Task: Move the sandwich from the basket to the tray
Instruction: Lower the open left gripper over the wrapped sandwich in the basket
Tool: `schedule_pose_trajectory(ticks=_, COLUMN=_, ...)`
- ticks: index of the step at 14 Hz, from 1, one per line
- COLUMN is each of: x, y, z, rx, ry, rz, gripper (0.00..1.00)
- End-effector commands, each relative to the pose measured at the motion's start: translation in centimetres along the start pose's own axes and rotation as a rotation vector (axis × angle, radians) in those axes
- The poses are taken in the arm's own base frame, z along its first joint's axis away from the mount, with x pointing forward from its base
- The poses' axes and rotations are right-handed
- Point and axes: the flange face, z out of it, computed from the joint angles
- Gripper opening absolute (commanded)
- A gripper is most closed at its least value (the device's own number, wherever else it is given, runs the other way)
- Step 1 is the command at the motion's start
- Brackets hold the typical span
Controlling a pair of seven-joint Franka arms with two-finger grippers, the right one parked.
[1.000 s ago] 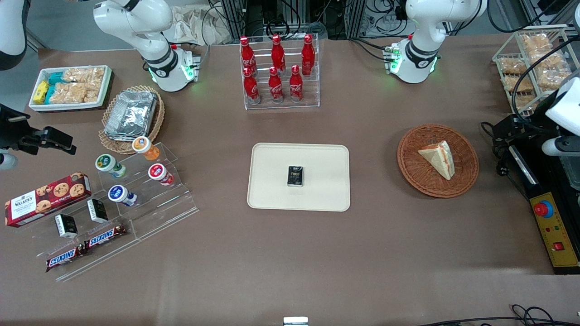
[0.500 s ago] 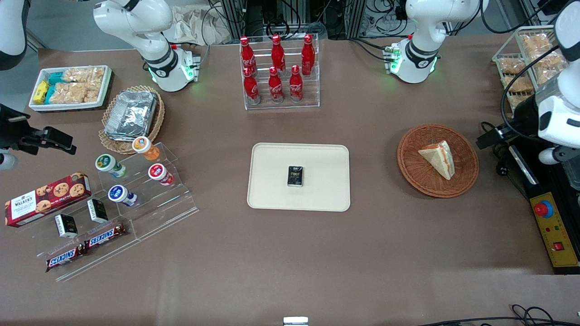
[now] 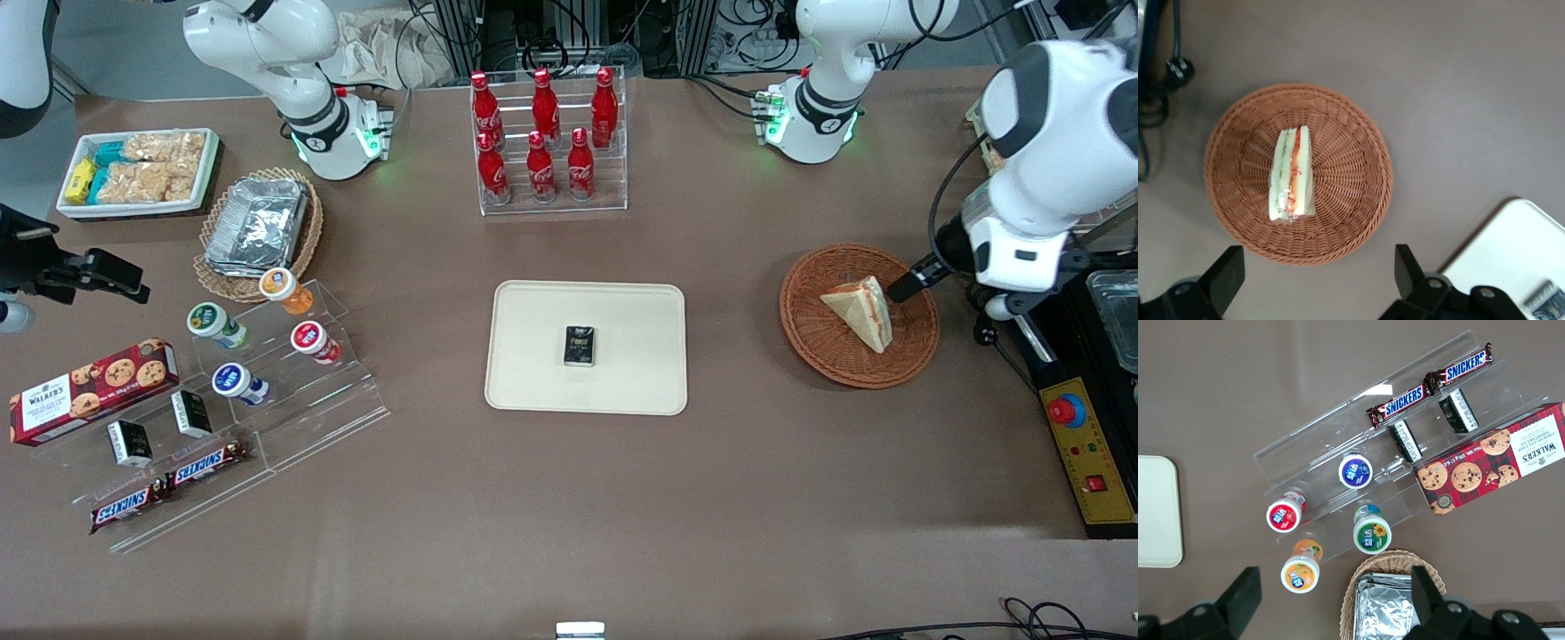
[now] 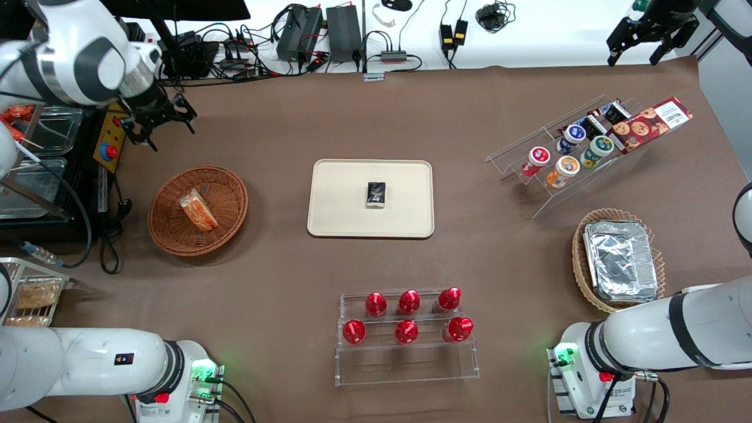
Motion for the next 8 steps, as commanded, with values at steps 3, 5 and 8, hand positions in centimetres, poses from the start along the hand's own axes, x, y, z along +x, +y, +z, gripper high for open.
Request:
schedule_pose_trajectory(ticks=3, x=-1.9, y=-1.5, z=5.2, rx=0.005, ry=0.031, rz=-0.072, gripper=1.00)
schedule_pose_trajectory(ticks=5, x=-2.2, y=-2.0, z=7.6, rx=0.002, ry=0.033, rz=-0.087, gripper=1.00)
schedule_pose_trajectory(ticks=8, x=-2.8, y=-3.1, z=10.0, rx=0.014, ry=0.056, rz=-0.072, gripper=1.00)
